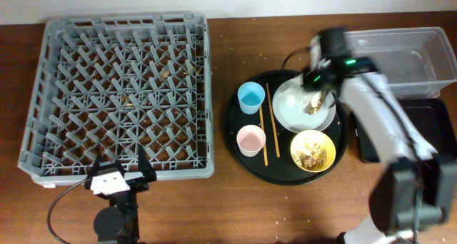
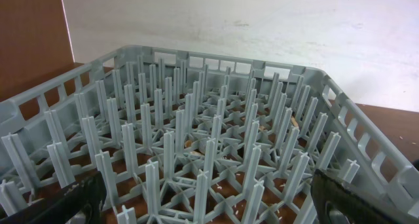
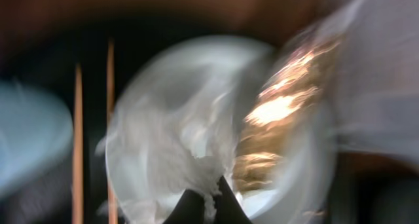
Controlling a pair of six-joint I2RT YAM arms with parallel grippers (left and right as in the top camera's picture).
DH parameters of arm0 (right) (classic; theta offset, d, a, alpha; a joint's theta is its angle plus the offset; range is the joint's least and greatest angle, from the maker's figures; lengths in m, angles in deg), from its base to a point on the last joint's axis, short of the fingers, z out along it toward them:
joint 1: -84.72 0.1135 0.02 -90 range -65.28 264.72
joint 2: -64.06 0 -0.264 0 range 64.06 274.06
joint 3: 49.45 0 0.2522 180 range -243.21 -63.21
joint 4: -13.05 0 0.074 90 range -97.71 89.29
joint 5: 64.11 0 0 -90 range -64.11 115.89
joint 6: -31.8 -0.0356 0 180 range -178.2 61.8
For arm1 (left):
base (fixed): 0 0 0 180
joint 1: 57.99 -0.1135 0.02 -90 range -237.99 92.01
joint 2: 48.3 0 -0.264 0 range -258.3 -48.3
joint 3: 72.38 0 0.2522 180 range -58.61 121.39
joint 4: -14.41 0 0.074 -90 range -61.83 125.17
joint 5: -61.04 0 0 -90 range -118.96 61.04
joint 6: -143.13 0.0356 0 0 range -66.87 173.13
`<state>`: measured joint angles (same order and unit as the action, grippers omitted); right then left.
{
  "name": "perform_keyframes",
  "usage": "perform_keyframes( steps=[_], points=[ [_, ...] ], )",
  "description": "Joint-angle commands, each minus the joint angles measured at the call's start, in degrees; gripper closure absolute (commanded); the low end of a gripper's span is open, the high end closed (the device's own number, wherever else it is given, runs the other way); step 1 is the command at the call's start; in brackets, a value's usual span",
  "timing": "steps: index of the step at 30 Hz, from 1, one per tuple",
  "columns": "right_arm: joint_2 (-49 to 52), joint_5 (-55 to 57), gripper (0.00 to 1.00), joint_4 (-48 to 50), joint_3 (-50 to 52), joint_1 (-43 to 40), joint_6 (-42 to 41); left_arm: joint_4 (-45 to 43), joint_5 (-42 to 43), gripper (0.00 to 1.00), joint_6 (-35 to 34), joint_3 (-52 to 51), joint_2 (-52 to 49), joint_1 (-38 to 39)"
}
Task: Sort waste into correct bins and load items into the dishwasher rack
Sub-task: 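Grasp the tissue and foil and drop them into the clear bin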
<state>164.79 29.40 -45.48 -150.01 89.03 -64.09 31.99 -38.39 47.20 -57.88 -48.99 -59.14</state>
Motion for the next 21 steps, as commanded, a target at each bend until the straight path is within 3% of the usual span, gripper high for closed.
perform_keyframes(
  steps=[1, 6, 7, 8, 9, 12, 14, 17, 21],
  points=[
    [-5.09, 6.38, 0.96, 1.07, -3.3, -10.47, -10.03, 0.13, 0.17, 0.0, 0.9, -0.2, 0.22, -0.15],
    [8.46, 6.21, 0.93, 12.87, -3.1, -19.54, -13.05, 0.13, 0.17, 0.0, 0.9, -0.2, 0.22, -0.15],
    [12.24, 6.21, 0.77, 17.55, -3.1, -19.71, -13.05, 0.11, 0.17, 0.0, 0.9, -0.2, 0.22, -0.15],
    [13.27, 6.14, 0.26, 19.3, -3.1, -19.71, -12.96, 0.11, 0.17, 0.0, 0.9, -0.2, 0.22, -0.15],
    [11.43, 2.49, 0.0, 18.12, -3.56, -19.71, -10.27, 0.11, 0.17, 0.0, 0.9, -0.2, 0.22, -0.15],
    [1.44, -16.2, 0.0, 9.73, -4.28, -18.88, -7.65, 0.13, 0.17, 0.0, 0.9, -0.2, 0.22, -0.15],
    [-1.44, -20.65, 0.05, 2.14, -4.28, -15.47, -7.63, 0.11, 0.17, 0.0, 0.9, -0.2, 0.22, -0.15],
    [2.38, -6.49, 0.25, -4.26, -2.01, -3.89, -8.63, 0.11, 0.17, 0.0, 0.9, -0.2, 0.22, -0.15],
    [14.01, 5.62, 0.32, -3.91, -1.2, 1.77, -16.76, 0.13, 0.17, 0.0, 0.9, -0.2, 0.22, -0.15]
  ],
)
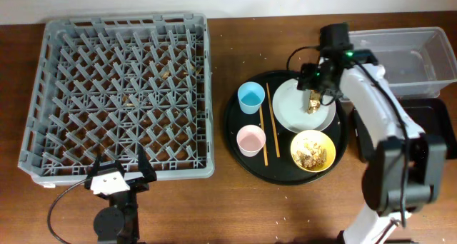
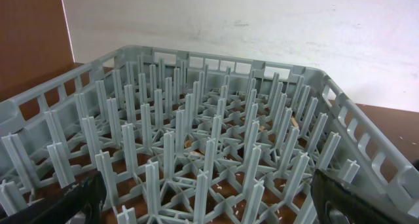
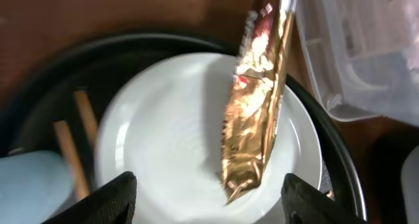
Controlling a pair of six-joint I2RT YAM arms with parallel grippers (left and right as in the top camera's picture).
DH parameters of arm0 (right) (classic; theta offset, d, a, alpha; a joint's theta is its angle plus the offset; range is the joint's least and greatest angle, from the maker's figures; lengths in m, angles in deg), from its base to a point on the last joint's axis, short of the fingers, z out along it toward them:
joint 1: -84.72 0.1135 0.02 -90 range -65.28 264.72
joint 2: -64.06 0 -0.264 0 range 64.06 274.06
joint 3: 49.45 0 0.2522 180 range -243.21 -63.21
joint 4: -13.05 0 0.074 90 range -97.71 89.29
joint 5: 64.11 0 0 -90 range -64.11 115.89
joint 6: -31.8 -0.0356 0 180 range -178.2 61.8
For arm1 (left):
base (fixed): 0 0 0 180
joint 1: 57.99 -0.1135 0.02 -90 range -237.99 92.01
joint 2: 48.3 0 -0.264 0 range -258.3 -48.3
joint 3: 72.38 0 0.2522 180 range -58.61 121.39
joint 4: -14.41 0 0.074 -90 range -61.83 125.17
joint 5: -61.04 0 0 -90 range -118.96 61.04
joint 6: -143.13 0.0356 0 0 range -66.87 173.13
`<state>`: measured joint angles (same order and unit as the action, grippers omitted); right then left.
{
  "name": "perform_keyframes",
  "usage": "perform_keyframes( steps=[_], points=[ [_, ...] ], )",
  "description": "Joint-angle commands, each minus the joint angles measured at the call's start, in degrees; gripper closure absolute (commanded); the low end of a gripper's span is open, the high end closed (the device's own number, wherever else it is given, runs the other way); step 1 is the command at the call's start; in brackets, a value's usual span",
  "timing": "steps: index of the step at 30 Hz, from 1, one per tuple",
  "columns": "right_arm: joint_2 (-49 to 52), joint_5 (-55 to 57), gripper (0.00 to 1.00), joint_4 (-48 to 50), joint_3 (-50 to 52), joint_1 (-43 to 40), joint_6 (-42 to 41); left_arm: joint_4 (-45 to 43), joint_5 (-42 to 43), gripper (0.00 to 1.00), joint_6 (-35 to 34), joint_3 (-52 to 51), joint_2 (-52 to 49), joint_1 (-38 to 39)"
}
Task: Sort waste into correct bins and load items into the dishwasher rack
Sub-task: 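Grasp the tissue and foil and drop them into the clear bin, then grasp the yellow bowl of shell scraps with the right gripper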
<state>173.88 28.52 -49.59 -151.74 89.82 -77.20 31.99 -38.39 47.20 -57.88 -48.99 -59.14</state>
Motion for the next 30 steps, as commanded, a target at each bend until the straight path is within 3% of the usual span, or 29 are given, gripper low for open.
perform_keyframes(
  steps=[1, 3, 4, 5, 6, 7, 11, 14, 16, 17, 18, 22, 25, 27, 30],
  points=[
    [6.86, 7.15, 0.32, 0.26, 0.52, 0.92, -4.44, 0.11, 0.17, 0.0, 0.9, -0.2, 0.22, -0.15],
    [11.67, 7.13, 0.32, 0.9, 0.52, 0.87, -4.2, 0.11, 0.17, 0.0, 0.9, -0.2, 0.22, -0.15],
    [12.63, 7.1, 0.37, 0.85, 0.52, 0.87, -3.8, 0.11, 0.2, 0.01, 0.9, -0.2, 0.22, -0.15],
    [12.92, 7.21, 0.53, 0.85, 0.52, 0.87, -3.78, 0.11, 0.17, 0.0, 0.9, -0.2, 0.22, -0.15],
    [12.92, 7.26, 0.91, 0.85, 0.5, 0.87, -3.78, 0.11, 0.17, 0.0, 0.9, -0.2, 0.22, -0.15],
    [12.57, 7.28, 0.96, 0.57, 0.11, 0.87, -3.78, 0.11, 0.17, 0.0, 0.9, -0.2, 0.22, -0.15],
    [1.27, 7.28, 0.96, -11.34, -14.71, -3.72, -3.85, 0.11, 0.17, 0.0, 0.9, -0.2, 0.22, -0.15],
    [-2.19, 7.08, 0.96, -9.14, -16.15, -12.2, -4.5, 0.11, 0.17, 0.0, 0.9, -0.2, 0.22, -0.15],
    [1.9, 7.08, 0.96, -0.92, -13.99, -16.76, -4.44, 0.11, 0.17, 0.0, 0.9, -0.2, 0.22, -0.15],
    [5.92, 7.06, 0.81, 3.91, -13.51, -18.6, -4.42, 0.13, 0.17, 0.0, 0.9, -0.2, 0.22, -0.15],
    [7.69, 5.88, 0.01, 4.79, -13.51, -19.1, -1.31, 0.13, 0.17, 0.0, 0.9, -0.2, 0.22, -0.15],
    [-0.68, 0.46, 0.02, -3.13, -18.18, -18.99, 2.27, 0.11, 0.17, 0.0, 0.9, -0.2, 0.22, -0.15],
    [-13.29, -16.0, 0.0, -23.41, -18.91, -18.53, 4.09, 0.11, 0.2, 0.0, 0.9, -0.2, 0.22, -0.15],
    [-14.75, -15.52, 0.07, -35.54, -17.81, -13.68, 4.02, 0.11, 0.17, 0.0, 0.9, -0.2, 0.22, -0.15],
    [-14.62, -11.89, 0.17, -31.67, -6.8, -1.38, 1.88, 0.11, 0.17, 0.0, 0.9, -0.2, 0.22, -0.15]
  ],
)
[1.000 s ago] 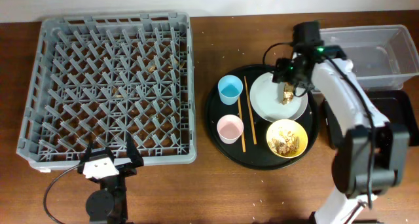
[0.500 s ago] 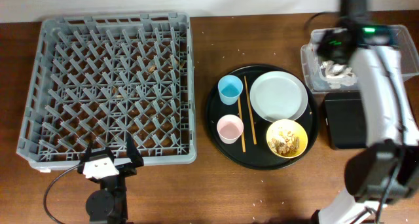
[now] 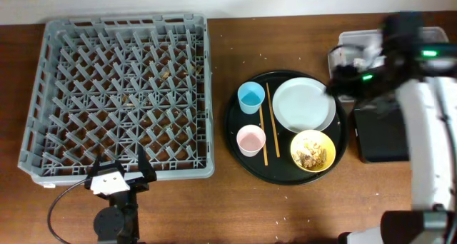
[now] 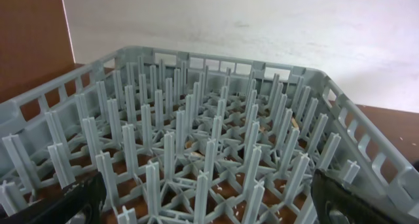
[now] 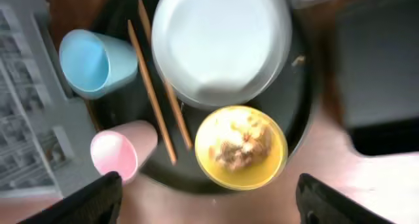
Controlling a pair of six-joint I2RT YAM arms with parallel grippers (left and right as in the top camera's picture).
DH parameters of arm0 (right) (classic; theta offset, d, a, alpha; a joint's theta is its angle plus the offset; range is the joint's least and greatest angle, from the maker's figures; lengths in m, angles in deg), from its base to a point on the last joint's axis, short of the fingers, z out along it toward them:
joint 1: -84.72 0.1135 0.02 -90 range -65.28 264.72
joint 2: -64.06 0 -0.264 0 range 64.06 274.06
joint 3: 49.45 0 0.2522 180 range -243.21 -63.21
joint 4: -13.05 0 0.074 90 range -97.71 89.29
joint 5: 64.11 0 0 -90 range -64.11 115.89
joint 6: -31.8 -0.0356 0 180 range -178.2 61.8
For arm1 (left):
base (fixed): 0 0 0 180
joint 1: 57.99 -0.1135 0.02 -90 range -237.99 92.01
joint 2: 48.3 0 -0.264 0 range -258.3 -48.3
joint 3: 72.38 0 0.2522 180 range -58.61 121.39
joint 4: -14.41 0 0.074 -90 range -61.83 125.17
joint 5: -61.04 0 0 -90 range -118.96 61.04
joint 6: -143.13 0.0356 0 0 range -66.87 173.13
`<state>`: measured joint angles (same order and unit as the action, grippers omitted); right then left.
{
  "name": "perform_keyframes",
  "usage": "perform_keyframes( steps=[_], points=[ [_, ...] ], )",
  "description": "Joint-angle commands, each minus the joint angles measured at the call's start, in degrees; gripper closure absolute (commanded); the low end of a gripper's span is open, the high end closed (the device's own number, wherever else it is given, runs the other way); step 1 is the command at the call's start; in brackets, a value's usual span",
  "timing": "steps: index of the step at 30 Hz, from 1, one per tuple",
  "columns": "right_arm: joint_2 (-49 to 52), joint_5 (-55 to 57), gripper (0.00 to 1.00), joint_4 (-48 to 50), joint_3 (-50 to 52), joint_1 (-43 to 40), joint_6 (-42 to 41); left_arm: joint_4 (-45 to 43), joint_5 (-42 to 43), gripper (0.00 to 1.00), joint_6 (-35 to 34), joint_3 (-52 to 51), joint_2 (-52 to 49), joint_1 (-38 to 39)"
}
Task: Sort waste into correct bins and load items into the dishwasher rack
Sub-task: 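Grasp the yellow bowl of shell scraps with the right gripper, then tip the yellow bowl over the black tray to empty the scraps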
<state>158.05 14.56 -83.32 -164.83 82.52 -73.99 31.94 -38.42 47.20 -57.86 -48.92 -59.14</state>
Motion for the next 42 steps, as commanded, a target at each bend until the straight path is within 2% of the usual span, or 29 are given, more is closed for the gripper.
perform_keyframes(
  steps=[1, 4, 6, 8, 10, 11, 15, 16, 17, 18, 20, 21, 22, 24, 31, 33, 36, 42],
  points=[
    [1.22, 4.35, 0.19, 8.46, 13.94, 10.67, -2.95, 0.17, 0.2, 0.0, 0.9, -0.22, 0.15, -0.15],
    [1.31, 4.5, 0.26, 23.32, 29.66, 17.27, -2.95, 0.15, 0.2, 0.0, 0.9, -0.22, 0.15, -0.15],
    [1.31, 4.5, 0.32, 29.16, 36.63, 19.04, -2.93, 0.15, 0.2, 0.0, 0.9, -0.22, 0.15, -0.15],
    [1.49, 4.52, 0.36, 31.71, 39.69, 19.85, -2.89, 0.15, 0.2, 0.0, 0.9, -0.22, 0.15, -0.15],
    [2.67, 4.55, 0.45, 32.59, 40.5, 20.7, -2.86, 0.15, 0.2, 0.0, 0.9, -0.22, 0.15, -0.15],
    [2.91, 4.55, 0.54, 32.54, 40.57, 20.68, -2.86, 0.15, 0.2, 0.0, 0.9, -0.22, 0.15, -0.15],
    [2.91, 7.56, 0.64, 32.98, 43.91, 20.68, -2.89, 0.15, 0.2, 0.0, 0.9, -0.22, 0.15, -0.15],
    [2.91, 7.61, 0.7, 33.14, 44.11, 20.68, -2.86, 0.15, 0.2, 0.0, 0.9, -0.22, 0.15, -0.15],
    [2.91, 7.58, 0.89, 33.88, 44.06, 20.68, -2.86, 0.15, 0.2, 0.0, 0.9, -0.22, 0.15, -0.15],
    [2.91, 7.56, 0.96, 33.97, 43.71, 20.68, -2.86, 0.15, 0.2, 0.0, 0.9, -0.22, 0.15, -0.15],
    [2.19, 7.28, 0.96, 29.35, 37.24, 20.65, -2.91, 0.15, 0.2, 0.0, 0.9, -0.22, 0.15, -0.15],
    [0.35, 7.32, 0.96, 19.52, 25.05, 19.58, -2.36, 0.15, 0.2, 0.0, 0.9, -0.22, 0.15, -0.15],
    [-1.01, 6.25, 0.96, 14.71, 18.18, 17.18, -0.17, 0.15, 0.22, 0.0, 0.9, -0.22, 0.15, -0.15],
    [-2.86, 2.8, 0.96, 11.82, 13.79, 12.55, 3.87, 0.15, 0.2, 0.0, 0.9, -0.22, 0.15, -0.15],
    [-4.26, -18.34, 0.96, 11.39, 16.52, -20.63, 21.84, 0.15, 0.2, 0.0, 0.9, -0.22, 0.15, -0.15],
    [-4.22, -24.3, 0.96, 13.09, 19.41, -26.58, 24.74, 0.15, 0.2, 0.0, 0.9, -0.22, 0.15, -0.15],
    [-3.48, -32.0, 0.96, 21.22, 27.41, -36.7, 25.68, 0.17, 0.2, 0.0, 0.9, -0.22, 0.15, -0.15],
    [-1.42, -36.74, 0.96, 30.62, 37.18, -40.63, 25.68, 0.15, 0.2, 0.0, 0.9, -0.22, 0.15, -0.15]
  ],
)
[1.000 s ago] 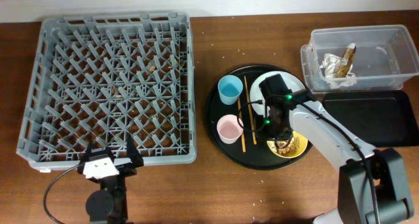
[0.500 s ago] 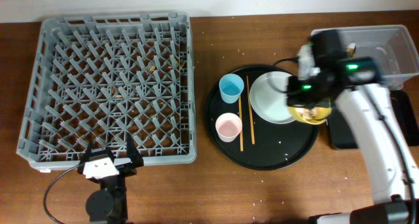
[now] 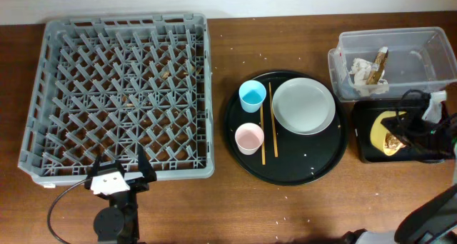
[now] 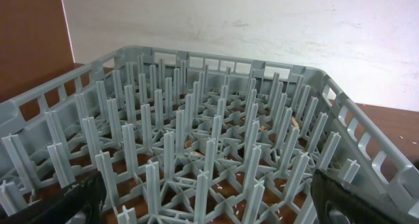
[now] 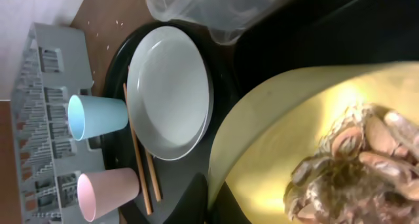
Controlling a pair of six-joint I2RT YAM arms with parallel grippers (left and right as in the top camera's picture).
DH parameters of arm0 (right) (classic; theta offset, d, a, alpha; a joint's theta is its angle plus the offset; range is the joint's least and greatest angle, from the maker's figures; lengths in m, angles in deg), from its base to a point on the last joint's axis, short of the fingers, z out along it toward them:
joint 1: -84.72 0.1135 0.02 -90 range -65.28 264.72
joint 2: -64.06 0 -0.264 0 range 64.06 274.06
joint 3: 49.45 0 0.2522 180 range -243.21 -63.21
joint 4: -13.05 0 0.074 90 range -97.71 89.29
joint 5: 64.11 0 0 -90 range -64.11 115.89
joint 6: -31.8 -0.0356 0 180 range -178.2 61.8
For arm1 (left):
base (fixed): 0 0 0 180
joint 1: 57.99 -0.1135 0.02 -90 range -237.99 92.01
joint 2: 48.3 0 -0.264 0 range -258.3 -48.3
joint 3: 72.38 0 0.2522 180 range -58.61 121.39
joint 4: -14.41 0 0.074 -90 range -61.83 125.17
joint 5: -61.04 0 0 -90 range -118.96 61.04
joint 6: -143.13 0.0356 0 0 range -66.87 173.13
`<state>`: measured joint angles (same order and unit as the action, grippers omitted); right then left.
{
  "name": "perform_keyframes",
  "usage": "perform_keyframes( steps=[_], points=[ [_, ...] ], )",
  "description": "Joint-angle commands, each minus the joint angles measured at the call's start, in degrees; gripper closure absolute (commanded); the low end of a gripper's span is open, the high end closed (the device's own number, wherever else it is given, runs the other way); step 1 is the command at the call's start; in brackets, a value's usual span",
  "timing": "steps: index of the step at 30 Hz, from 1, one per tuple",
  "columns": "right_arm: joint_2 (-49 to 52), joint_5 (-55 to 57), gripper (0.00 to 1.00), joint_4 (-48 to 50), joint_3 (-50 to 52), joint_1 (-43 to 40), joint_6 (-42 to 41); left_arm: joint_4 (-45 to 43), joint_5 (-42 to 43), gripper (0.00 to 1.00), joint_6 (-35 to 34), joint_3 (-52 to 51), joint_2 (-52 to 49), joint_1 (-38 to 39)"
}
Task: Sort waste into correct bins and load items into the dishwasher rack
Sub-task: 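Tip the yellow bowl over the black tray to empty the scraps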
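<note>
A yellow bowl (image 3: 385,133) holding food scraps (image 5: 357,165) is tilted over the black bin (image 3: 371,157). My right gripper (image 3: 403,133) (image 5: 209,201) is shut on its rim. The black round tray (image 3: 307,165) carries a white plate (image 3: 303,105), a blue cup (image 3: 251,95), a pink cup (image 3: 248,138) and two chopsticks (image 3: 262,133). In the clear bin (image 3: 421,38) lie a gold wrapper (image 3: 379,62) and a crumpled tissue (image 3: 359,70). The grey dishwasher rack (image 3: 118,94) (image 4: 209,119) has no dishes in it. My left gripper (image 3: 114,178) (image 4: 209,201) rests open at its near edge.
Crumbs are scattered on the brown table and under the rack. The two bins stand close together at the right edge, just beside the tray. A white wall runs behind the rack in the left wrist view.
The yellow bowl has left the tray and is now tilted over the black bin with my right gripper shut on its rim. That gripper was open above the tray. The left arm is unmoved.
My right gripper was first down on the white plate, shut on the tissue beside the gold wrapper. Then it was open over the wrapper alone. Then the plate was bare, the gripper open. Now both lie in the clear bin and the bowl is over the black bin.
</note>
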<state>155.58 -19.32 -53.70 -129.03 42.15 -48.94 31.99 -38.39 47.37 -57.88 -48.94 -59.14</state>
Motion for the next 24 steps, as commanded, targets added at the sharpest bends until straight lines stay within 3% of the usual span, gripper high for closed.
perform_keyframes(
  steps=[1, 11, 18, 24],
  points=[
    [1.11, -3.34, 0.96, 1.66, 2.01, -0.26, 0.61, 0.11, 0.17, 0.0, 0.72, -0.2, 0.17, -0.15],
    [1.11, -9.33, 0.96, 0.9, 2.29, -0.98, 0.57, 0.11, 0.17, 0.0, 0.72, -0.2, 0.17, -0.15],
    [1.11, -20.57, 0.96, -2.49, 2.29, -11.43, 0.61, 0.13, 0.17, 0.0, 0.72, -0.2, 0.17, -0.15],
    [6.19, -31.93, 0.96, 6.84, 2.67, -12.59, 10.29, 0.11, 0.17, 0.0, 0.72, -0.2, 0.17, -0.15]
  ],
)
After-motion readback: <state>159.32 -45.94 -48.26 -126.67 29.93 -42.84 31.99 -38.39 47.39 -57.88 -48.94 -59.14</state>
